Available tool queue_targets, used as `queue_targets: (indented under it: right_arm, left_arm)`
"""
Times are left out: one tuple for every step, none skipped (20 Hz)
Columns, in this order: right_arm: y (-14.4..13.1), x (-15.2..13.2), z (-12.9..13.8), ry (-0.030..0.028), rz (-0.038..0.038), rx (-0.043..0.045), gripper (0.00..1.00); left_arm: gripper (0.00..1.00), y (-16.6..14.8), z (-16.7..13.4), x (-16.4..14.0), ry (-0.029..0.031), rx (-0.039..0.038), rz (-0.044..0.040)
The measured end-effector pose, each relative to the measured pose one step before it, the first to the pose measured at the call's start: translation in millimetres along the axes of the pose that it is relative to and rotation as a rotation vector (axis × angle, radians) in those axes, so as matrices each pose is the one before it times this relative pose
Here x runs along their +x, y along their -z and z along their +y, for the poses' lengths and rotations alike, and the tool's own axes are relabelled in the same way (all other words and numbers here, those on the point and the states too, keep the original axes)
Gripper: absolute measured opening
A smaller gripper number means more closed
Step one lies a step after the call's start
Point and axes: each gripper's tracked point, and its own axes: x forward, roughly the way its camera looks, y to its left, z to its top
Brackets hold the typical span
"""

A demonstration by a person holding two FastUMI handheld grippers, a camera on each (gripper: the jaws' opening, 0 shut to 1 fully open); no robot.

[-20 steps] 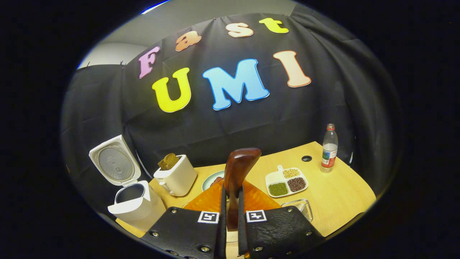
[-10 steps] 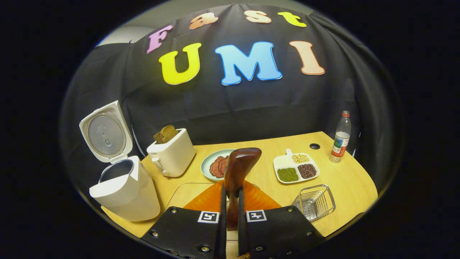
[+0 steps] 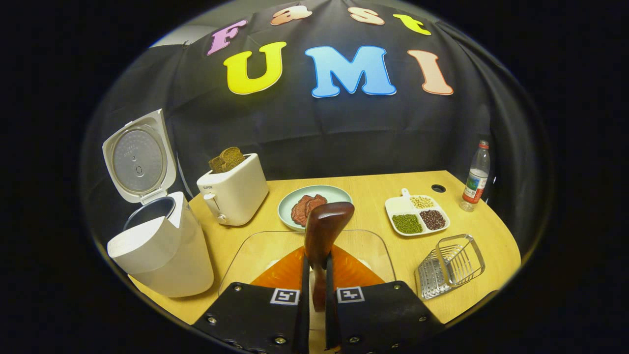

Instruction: Close the left gripper, press the button to open the rice cooker; take a wooden spoon from the chopstick holder with the right hand, scoop a spoonful of rice and pour it into the rice cooker, then put the wooden spoon back into the chopstick holder.

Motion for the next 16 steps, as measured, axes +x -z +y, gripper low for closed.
queue_targets:
  right_arm:
    - [1.93,-0.59,5.55,-0.01127,0.00936,0.0137,0.13]
    - [2.65,-0.79,6.03,-0.01116,0.00735,0.01478,0.13]
    - [1.36,-0.29,5.2,-0.01168,0.00691,0.01364,0.13]
    - [2.48,0.03,4.5,-0.01115,0.00564,0.01724,0.13]
    - [1.42,-0.45,2.6,-0.00847,0.00552,0.02468,0.13]
    - [0.96,0.09,1.28,-0.00763,0.00421,0.03442,0.13]
    - [-0.62,-0.53,-0.59,-0.00508,0.00358,0.04137,0.13]
    - [0.81,0.97,-1.2,-0.0043,0.0026,0.04536,0.14]
    - [-0.75,1.05,-3.61,-0.00423,0.00373,0.04616,0.13]
    - [-0.05,0.7,-4.16,-0.00316,0.00312,0.05103,0.14]
    - [-0.63,-0.53,-5.16,-0.00522,0.00455,0.06342,0.14]
    - [-0.45,0.46,-6.61,-0.00958,0.0067,0.07523,0.14]
    - [-1.79,0.86,-6.33,-0.01022,0.00681,0.08643,0.13]
    - [0.39,2.3,-6.47,-0.01167,0.0114,0.08489,0.13]
    - [-1.37,0.6,-7.27,-0.00696,0.00722,0.07718,0.13]
    - [-4.68,-2.35,0.72,-0.03226,-0.00272,0.06946,0.13]
  left_arm:
    - [1.0,1.15,0.91,0.6,0.00179,-0.00414,0.00149]
    - [1.0,0.97,0.89,0.05,0.00334,-0.00429,0.00143]
    - [1.0,-0.02,0.25,0.51,0.00471,-0.00324,0.00236]
    - [0.98,1.72,0.43,1.04,0.00473,-0.00129,0.00087]
    - [0.97,0.06,-0.14,0.53,0.00512,0.00063,-0.00046]
    - [0.95,-1.16,0.38,-0.27,0.00387,0.00231,-0.002]
    - [0.95,-0.52,-0.57,-0.22,0.00474,0.00184,-0.00252]
    - [1.0,-0.21,-0.52,0.63,0.00302,0.00219,-0.00115]
    - [1.0,-1.38,0.51,-1.19,0.0034,0.00178,-0.00076]
    - [1.0,0.18,0.4,0.08,0.00298,0.00136,0.00007]
    - [1.0,-0.31,-0.71,-0.05,0.00228,0.00205,-0.00001]
    - [1.0,-0.63,1.02,0.6,0.00181,0.00241,-0.00142]
    - [1.0,-0.86,-1.16,-0.16,0.00228,0.00286,-0.00099]
    - [1.0,-2.13,-0.34,-0.69,0.00319,0.0032,-0.0004]
    - [1.0,-0.74,-1.23,0.61,0.00377,0.00386,-0.00091]
    - [1.0,-0.34,-2.36,-0.38,0.00381,0.00524,-0.00036]
